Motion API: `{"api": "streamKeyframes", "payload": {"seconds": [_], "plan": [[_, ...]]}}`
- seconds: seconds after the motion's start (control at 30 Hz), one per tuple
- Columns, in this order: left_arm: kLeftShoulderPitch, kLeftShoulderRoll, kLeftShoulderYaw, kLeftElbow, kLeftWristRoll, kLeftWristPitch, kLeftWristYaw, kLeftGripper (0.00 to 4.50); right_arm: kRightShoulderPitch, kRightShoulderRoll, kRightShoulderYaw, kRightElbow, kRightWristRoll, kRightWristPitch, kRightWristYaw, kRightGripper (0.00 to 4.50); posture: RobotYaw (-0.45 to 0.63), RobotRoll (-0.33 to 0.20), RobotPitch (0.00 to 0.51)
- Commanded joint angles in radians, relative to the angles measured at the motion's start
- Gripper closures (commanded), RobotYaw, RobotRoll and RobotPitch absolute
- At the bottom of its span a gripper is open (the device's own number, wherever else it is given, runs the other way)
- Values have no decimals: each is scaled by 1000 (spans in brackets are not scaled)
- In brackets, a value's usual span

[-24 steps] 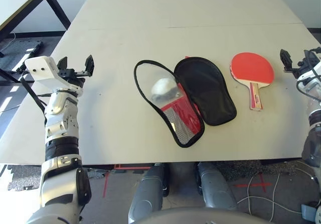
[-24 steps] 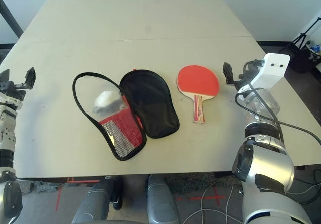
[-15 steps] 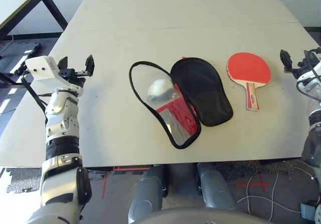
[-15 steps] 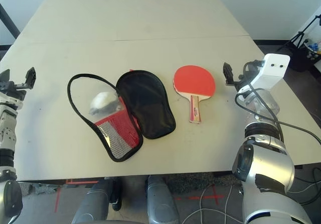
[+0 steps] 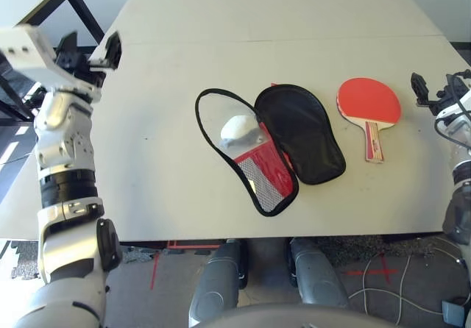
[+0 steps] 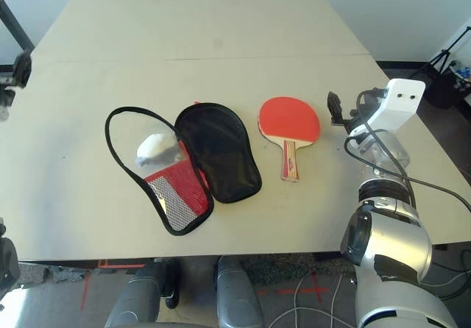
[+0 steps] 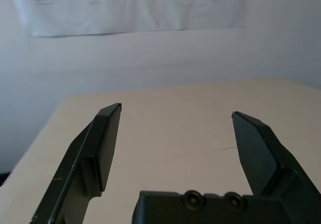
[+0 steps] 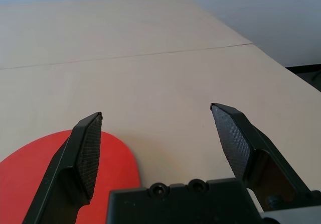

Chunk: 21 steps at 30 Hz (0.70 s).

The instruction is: Store the ping-pong paddle in its case and zip it.

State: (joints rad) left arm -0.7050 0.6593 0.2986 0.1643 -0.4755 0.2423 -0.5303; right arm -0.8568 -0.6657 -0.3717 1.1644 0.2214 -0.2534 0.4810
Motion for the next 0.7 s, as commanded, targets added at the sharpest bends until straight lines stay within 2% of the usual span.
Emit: {"api": "streamKeyframes", "payload": {"seconds": [0.03,0.2,0.4,0.43,0.57,0.7], "plan": [[26,20,-91,-135,-68,163,-116,0,-4,12,8,-12,-5,25,-24,50,-64,0,162],[99,88,-258,-393,-162,384,-293,0,-16,28,27,-86,-20,170,-109,50,-70,0,165],[123,97,-325,-478,-166,466,-351,0,22,44,46,-342,-1,456,-180,50,-87,0,168],[127,99,-332,-482,-160,467,-359,0,39,46,51,-414,5,527,-182,50,-89,0,169],[137,98,-346,-493,-143,468,-374,0,91,4,134,-769,21,1028,-173,50,-97,0,172],[141,94,-352,-491,-125,462,-381,0,69,-36,168,-940,47,1364,-163,50,-105,0,172]]}}
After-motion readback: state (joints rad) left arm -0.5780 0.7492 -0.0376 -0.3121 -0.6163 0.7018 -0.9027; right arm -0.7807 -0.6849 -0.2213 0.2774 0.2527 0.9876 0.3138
